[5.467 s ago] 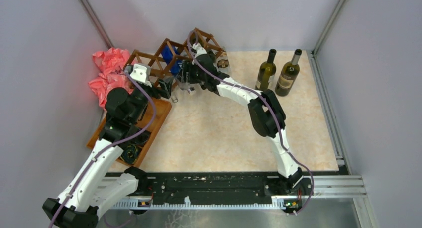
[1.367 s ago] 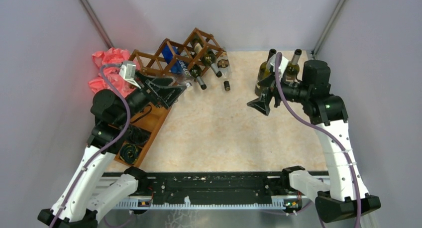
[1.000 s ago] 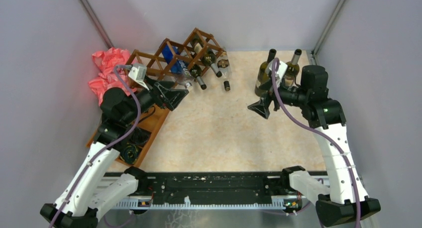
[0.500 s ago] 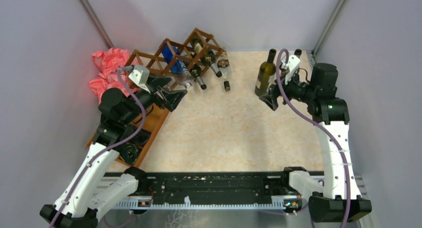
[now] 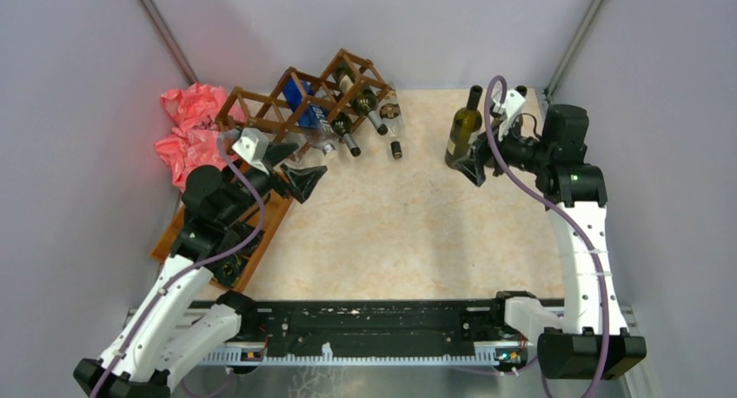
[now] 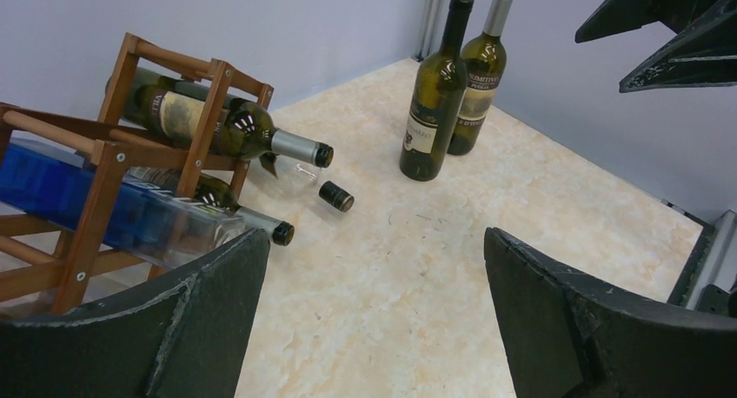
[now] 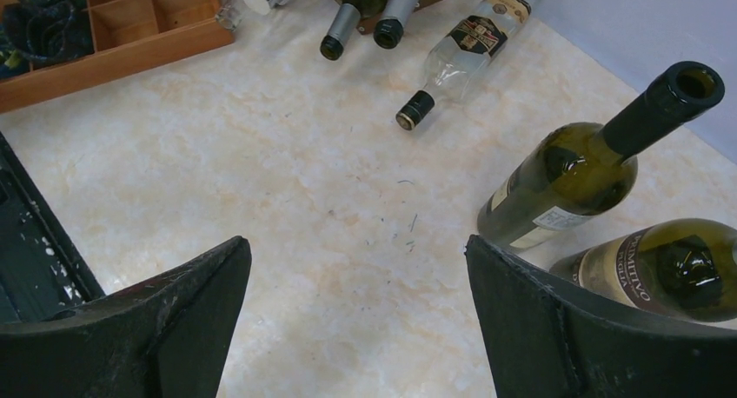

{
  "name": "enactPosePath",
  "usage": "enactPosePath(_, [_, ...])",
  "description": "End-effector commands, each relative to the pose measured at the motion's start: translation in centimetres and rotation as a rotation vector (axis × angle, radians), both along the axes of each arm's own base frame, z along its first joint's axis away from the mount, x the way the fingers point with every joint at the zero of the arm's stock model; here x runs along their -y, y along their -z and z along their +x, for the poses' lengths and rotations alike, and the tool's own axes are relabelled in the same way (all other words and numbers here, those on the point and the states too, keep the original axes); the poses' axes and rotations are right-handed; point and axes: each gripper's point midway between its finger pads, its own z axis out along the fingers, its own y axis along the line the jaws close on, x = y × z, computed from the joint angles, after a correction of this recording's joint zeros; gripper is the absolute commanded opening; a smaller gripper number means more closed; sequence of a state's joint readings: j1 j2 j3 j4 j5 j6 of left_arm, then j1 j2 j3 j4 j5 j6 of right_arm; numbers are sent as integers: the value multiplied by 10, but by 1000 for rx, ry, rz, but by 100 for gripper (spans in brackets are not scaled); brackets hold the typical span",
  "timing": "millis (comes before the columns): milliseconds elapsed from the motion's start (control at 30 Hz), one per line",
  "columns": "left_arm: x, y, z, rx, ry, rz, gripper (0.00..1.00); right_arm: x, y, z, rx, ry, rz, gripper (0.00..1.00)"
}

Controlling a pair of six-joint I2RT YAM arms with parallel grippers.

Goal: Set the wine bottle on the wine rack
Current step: Adjust the wine bottle at the center of the board.

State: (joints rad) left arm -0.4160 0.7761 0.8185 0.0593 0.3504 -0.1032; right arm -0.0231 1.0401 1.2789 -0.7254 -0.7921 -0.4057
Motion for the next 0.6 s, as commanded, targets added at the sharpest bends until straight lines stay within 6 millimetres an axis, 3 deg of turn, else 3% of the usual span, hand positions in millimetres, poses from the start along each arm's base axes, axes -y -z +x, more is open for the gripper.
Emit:
enactPosePath(0, [-11, -10, -1, 89, -49, -8, 99, 9, -21, 18, 57, 68, 3, 92])
enactPosePath(267, [-11, -5, -7, 94, -36, -20, 99, 39, -24, 56, 60, 293, -15, 84])
enactPosePath(567, [-13, -3, -6, 95, -49, -13, 99, 57, -5, 134, 65, 476, 19, 80])
